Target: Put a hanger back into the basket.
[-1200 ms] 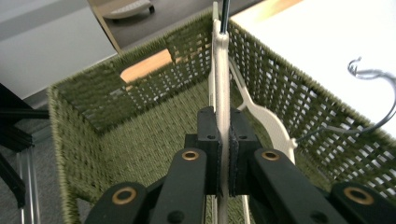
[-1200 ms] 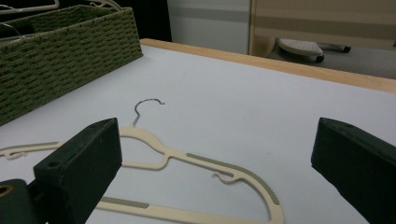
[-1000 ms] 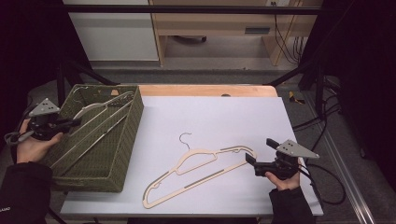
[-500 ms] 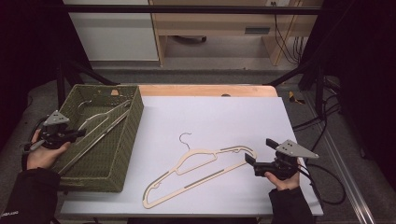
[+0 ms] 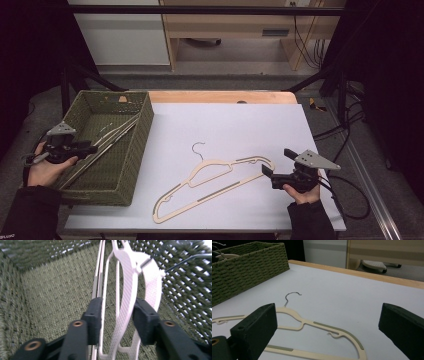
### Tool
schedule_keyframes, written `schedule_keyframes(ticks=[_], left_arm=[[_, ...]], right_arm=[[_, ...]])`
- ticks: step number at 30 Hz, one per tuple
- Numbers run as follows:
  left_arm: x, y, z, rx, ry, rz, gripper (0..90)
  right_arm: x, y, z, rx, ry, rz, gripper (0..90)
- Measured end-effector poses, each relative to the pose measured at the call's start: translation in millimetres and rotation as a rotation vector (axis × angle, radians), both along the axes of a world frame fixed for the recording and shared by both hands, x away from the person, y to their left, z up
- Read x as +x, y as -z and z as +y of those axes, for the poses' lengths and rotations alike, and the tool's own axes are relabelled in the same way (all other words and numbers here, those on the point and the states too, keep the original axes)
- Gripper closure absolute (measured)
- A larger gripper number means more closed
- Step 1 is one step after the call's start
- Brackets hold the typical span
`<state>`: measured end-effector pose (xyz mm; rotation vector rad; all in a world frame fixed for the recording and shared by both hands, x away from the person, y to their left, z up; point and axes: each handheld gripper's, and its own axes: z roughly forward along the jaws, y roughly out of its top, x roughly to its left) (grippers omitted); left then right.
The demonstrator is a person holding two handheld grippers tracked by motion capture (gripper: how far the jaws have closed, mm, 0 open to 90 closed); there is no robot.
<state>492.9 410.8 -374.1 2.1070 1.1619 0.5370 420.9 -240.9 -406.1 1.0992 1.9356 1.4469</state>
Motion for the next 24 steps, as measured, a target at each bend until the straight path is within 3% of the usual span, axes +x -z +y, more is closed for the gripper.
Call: schedule_keyframes(ticks=[5,9,15,18,24], left_arm=[[-10.6,-17.0,-1.3,-0.052,-0.004,-0.078,50.4],[-22.2,-33.2,-4.1,-0.124,-0.017,-0.149,44.8],[-38.3,-50.7,-24.1,-0.211,-0.003,-0.261,31.5],[-44.1,-55.1,-41.5,-0.224,0.013,-0.287,21.9],[-51.3,-59.2,-76.7,-0.267,0.076,-0.307,12.6]], right_arm=[[-0.4,-0.6,0.0,-0.001,0.001,-0.001,2.4],[-0.9,-1.7,0.4,0.003,-0.002,-0.002,2.5],[-0.8,-2.6,2.2,0.003,-0.008,-0.004,2.6],[-0.6,-3.4,2.9,0.004,-0.011,-0.004,2.6],[-0.7,-5.1,4.9,0.007,-0.018,-0.008,2.9]])
